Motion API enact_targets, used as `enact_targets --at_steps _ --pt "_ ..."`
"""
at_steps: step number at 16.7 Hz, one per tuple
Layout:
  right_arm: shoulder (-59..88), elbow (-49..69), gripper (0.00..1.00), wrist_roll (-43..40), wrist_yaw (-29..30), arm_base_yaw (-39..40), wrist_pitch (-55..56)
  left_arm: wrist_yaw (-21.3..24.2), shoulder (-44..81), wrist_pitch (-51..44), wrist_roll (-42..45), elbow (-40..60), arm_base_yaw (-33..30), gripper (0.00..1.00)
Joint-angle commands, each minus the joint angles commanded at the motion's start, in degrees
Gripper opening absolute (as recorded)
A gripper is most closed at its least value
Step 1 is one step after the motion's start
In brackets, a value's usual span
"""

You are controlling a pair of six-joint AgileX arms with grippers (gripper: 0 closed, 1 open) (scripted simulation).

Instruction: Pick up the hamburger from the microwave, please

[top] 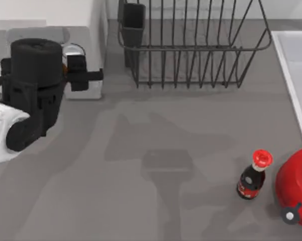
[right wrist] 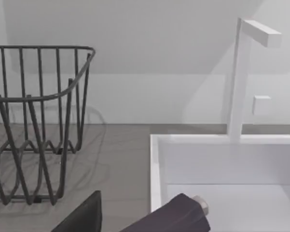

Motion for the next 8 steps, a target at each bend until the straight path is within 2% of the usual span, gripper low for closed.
enact_targets --at_steps 4,8 --pt "0.0 0.0 1.0 0.0 0.0 0.0 0.0 -4.8 -8.1 -2.3 -1.8 -8.0 -5.0 0.0" --pt "0.0 0.0 1.0 0.0 0.0 0.0 0.0 -5.2 -8.6 -2.5 -1.9 -8.5 -5.3 0.0"
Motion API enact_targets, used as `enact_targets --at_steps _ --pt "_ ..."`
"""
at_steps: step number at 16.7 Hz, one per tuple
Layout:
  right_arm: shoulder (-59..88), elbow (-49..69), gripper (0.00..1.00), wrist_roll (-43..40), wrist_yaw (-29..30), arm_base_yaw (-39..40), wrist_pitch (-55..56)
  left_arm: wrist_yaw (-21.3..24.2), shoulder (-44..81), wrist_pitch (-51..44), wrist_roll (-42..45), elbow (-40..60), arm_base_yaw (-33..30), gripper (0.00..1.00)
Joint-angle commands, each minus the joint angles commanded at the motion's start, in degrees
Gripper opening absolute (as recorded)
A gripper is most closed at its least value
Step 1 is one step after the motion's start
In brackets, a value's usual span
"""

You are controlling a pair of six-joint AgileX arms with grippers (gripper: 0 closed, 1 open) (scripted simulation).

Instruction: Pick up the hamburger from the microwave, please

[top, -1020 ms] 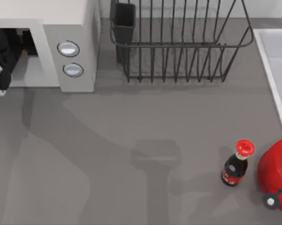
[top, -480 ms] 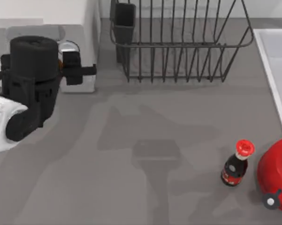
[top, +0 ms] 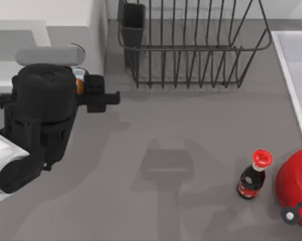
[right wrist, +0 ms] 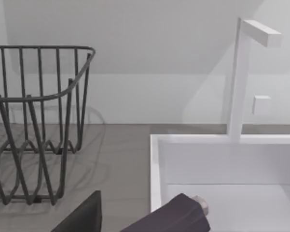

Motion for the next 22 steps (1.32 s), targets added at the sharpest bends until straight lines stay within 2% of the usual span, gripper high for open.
enact_targets --at_steps 3,6,13,16,22 --pt "0.0 0.0 1.0 0.0 0.0 0.0 0.0 0.0 1.7 1.1 0.2 -0.3 0.9 0.0" --pt "0.0 0.0 1.0 0.0 0.0 0.0 0.0 -0.2 7.0 6.8 0.1 -1.6 0.5 0.0" --pt "0.0 0.0 1.0 0.0 0.0 0.0 0.0 -0.1 26.7 35.3 0.0 -7.7 -0.2 0.0" --pt "0.0 0.0 1.0 0.0 0.0 0.0 0.0 0.3 33.2 44.4 0.1 -10.4 -0.1 0.0" --pt "0.0 0.0 1.0 0.0 0.0 0.0 0.0 0.5 36.2 48.1 0.2 -11.8 0.0 0.0"
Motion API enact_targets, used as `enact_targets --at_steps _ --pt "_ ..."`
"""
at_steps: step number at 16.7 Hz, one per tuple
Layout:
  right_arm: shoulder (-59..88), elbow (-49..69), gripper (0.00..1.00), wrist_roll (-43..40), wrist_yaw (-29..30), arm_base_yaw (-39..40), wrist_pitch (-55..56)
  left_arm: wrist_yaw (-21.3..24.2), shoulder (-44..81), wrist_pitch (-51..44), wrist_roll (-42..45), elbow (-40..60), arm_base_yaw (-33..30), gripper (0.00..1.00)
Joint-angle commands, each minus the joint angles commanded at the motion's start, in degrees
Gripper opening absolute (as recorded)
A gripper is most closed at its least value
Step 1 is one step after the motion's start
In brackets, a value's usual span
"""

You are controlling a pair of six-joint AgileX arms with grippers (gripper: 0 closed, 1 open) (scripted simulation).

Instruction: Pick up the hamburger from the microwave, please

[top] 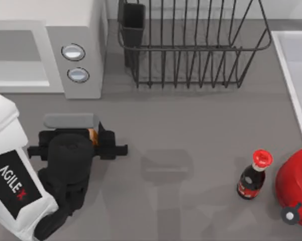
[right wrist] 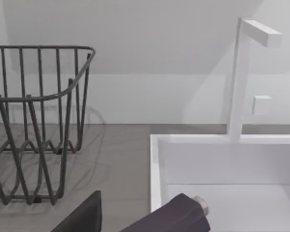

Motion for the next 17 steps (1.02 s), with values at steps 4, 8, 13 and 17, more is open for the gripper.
enact_targets --at_steps 4,8,13,17 --pt "0.0 0.0 1.0 0.0 0.0 0.0 0.0 0.0 0.0 0.0 0.0 0.0 0.0 0.23" --pt "0.0 0.0 1.0 0.0 0.0 0.0 0.0 0.0 0.0 0.0 0.0 0.0 0.0 0.53" --pt "0.0 0.0 1.0 0.0 0.0 0.0 0.0 0.0 0.0 0.0 0.0 0.0 0.0 0.9" --pt "0.0 0.0 1.0 0.0 0.0 0.0 0.0 0.0 0.0 0.0 0.0 0.0 0.0 1.0"
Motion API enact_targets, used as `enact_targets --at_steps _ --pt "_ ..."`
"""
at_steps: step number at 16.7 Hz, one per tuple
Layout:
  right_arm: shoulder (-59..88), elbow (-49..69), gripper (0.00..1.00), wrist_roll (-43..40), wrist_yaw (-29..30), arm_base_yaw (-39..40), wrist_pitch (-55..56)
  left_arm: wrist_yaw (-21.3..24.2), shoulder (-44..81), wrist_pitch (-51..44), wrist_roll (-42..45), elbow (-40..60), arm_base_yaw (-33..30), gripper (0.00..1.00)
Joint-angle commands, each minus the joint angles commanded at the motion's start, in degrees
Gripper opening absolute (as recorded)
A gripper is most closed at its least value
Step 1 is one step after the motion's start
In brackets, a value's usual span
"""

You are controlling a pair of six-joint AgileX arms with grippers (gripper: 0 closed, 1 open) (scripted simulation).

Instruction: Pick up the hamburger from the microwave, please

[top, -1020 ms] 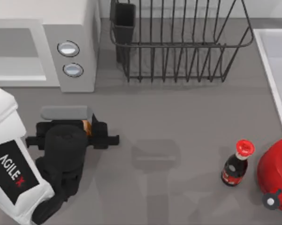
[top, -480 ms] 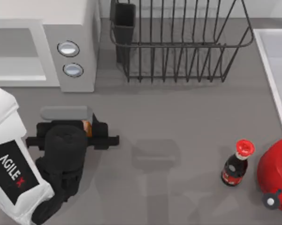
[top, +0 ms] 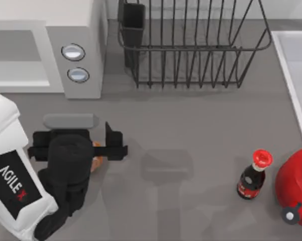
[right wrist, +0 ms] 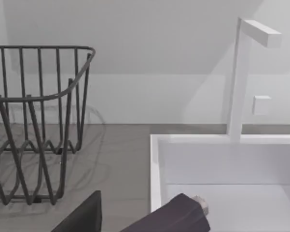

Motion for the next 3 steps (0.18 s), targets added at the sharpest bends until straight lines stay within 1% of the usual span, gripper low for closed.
enact_targets --at_steps 3 --pt "0.0 0.0 1.0 0.0 0.0 0.0 0.0 0.0 0.0 0.0 0.0 0.0 0.0 1.0"
